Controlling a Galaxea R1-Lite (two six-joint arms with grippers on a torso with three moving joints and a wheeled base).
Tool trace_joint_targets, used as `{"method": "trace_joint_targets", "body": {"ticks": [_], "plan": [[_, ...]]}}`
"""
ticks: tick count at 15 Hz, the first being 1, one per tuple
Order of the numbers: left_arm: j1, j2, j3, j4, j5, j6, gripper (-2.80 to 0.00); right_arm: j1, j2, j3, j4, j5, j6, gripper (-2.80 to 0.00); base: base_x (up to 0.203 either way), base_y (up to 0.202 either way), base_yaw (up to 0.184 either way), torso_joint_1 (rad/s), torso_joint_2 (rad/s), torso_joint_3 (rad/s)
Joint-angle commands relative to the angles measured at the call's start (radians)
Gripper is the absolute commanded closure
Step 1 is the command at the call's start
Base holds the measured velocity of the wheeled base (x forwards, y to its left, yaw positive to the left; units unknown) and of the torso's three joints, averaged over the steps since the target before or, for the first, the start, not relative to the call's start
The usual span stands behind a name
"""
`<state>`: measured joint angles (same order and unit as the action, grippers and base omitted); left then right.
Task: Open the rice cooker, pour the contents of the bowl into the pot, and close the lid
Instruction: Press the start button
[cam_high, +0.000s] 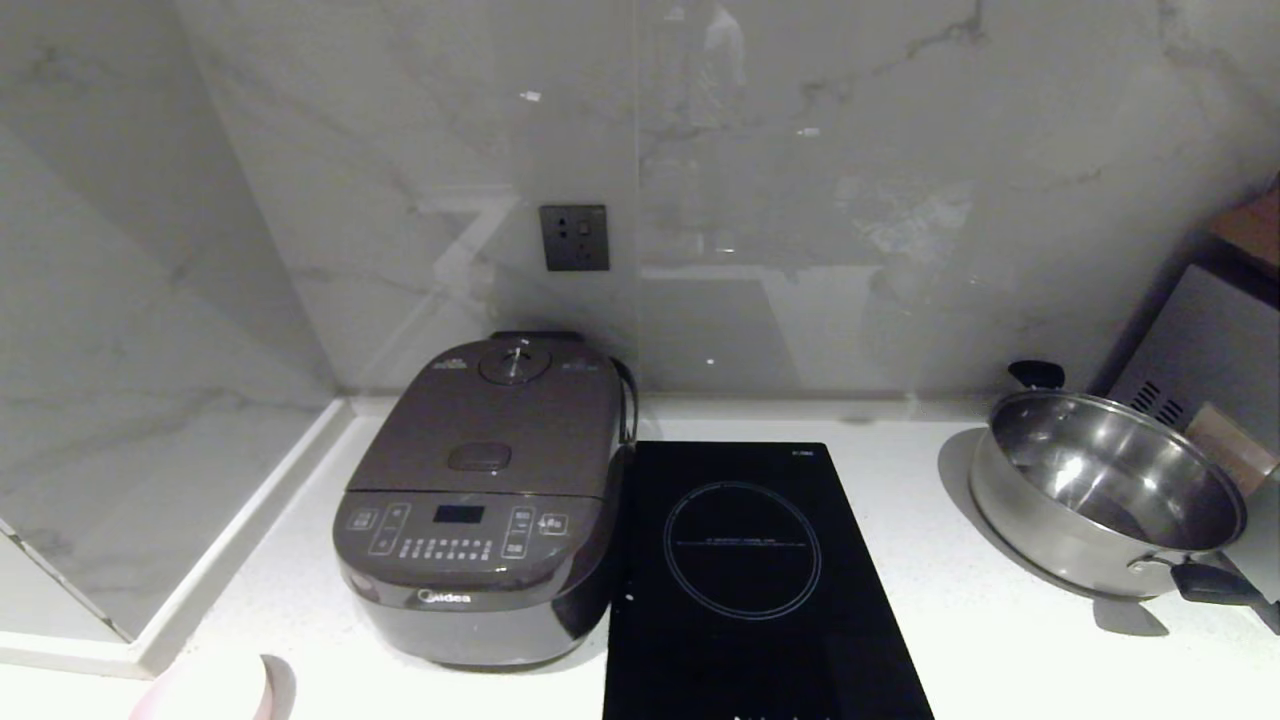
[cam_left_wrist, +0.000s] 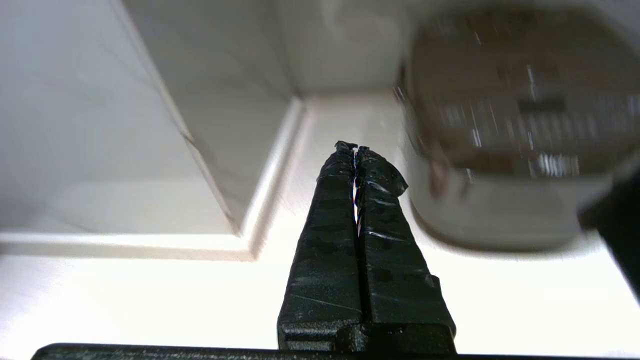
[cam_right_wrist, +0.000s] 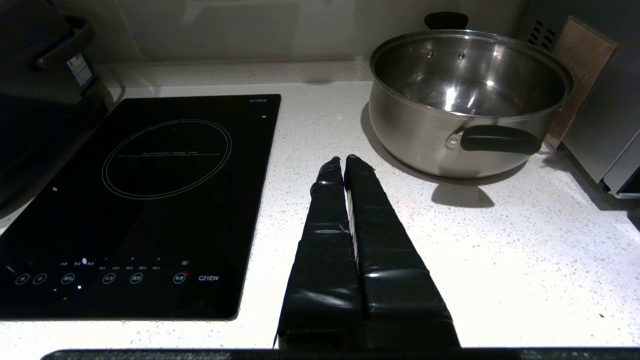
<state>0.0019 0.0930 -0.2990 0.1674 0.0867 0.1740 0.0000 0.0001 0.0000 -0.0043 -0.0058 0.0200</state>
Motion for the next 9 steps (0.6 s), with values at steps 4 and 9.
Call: {"method": "trace_joint_targets", "body": {"ticks": [4, 9], "plan": [[-0.001, -0.095, 0.175, 0.0, -0.05, -0.065, 0.0, 0.001, -0.002, 0.0, 0.0, 0.0, 0.0, 0.0, 0.0, 0.0, 0.0, 0.0, 0.0, 0.0], [0.001, -0.093, 0.233, 0.003, -0.096, -0.073, 0.0, 0.002, -0.002, 0.0, 0.0, 0.0, 0.0, 0.0, 0.0, 0.0, 0.0, 0.0, 0.0, 0.0]]}}
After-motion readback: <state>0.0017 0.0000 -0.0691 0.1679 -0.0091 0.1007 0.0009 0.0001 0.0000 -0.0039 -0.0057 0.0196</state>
